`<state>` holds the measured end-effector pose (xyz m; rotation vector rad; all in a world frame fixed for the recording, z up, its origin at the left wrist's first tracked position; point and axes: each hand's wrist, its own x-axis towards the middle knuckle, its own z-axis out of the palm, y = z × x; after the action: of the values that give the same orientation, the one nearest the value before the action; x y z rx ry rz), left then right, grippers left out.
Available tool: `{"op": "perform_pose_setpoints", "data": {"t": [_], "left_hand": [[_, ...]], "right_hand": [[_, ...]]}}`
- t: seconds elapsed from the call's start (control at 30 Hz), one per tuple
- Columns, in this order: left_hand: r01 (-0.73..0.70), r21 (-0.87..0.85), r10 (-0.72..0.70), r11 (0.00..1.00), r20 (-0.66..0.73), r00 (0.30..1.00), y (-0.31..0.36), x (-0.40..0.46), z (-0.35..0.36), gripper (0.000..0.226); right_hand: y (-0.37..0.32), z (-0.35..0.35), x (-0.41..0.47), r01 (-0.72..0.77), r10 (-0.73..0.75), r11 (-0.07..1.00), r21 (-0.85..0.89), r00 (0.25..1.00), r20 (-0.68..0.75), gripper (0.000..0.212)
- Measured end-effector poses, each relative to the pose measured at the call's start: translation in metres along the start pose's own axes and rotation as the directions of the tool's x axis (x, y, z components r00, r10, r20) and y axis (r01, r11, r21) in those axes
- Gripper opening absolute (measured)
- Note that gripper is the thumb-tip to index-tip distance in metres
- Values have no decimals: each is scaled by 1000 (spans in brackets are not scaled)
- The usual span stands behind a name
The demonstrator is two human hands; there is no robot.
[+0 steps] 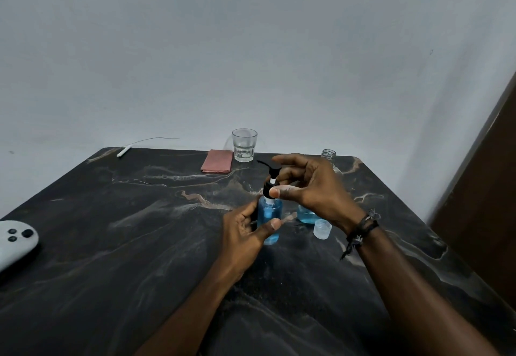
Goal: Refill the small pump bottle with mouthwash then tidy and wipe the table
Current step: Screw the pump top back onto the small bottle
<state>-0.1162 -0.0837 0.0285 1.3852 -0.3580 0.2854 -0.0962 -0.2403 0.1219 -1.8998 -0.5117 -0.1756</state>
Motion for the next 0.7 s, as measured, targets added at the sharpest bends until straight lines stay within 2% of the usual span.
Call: {"op": "perform_pose_setpoints", "data": {"t": [0.13, 0.23, 0.33, 0.47, 0.53, 0.63, 0.7], "left_hand": [[-1, 10, 1, 1000, 12, 1000, 1, -1, 1, 48], [6, 12, -6, 1000, 18, 1000, 1, 0, 0, 47], [15, 4, -15, 1000, 23, 1000, 2, 0, 1, 47], [16, -10, -15, 1000, 24, 1000, 1, 0, 1, 47], [12, -8, -12, 1000, 19, 1000, 0, 0, 1, 47], [21, -4, -21, 1000, 4, 1000, -1, 0, 1, 45], [27, -2, -27, 1000, -3, 1000, -2, 1, 0, 44]], "right_hand": [[3, 2, 2, 12, -13, 998, -69, 1000, -19, 55], [1, 1, 2, 11, -10, 991, -135, 1000, 9, 64], [-3, -4, 1, 1, 2, 997, -77, 999, 32, 76], [-5, -3, 2, -19, 18, 1000, 3, 994, 103, 73], [-3, 1, 4, -21, 23, 999, -34, 999, 49, 77], [-2, 6, 4, -13, -2, 983, -181, 997, -81, 91], [-1, 9, 4, 5, -32, 971, -238, 993, -110, 95]]}}
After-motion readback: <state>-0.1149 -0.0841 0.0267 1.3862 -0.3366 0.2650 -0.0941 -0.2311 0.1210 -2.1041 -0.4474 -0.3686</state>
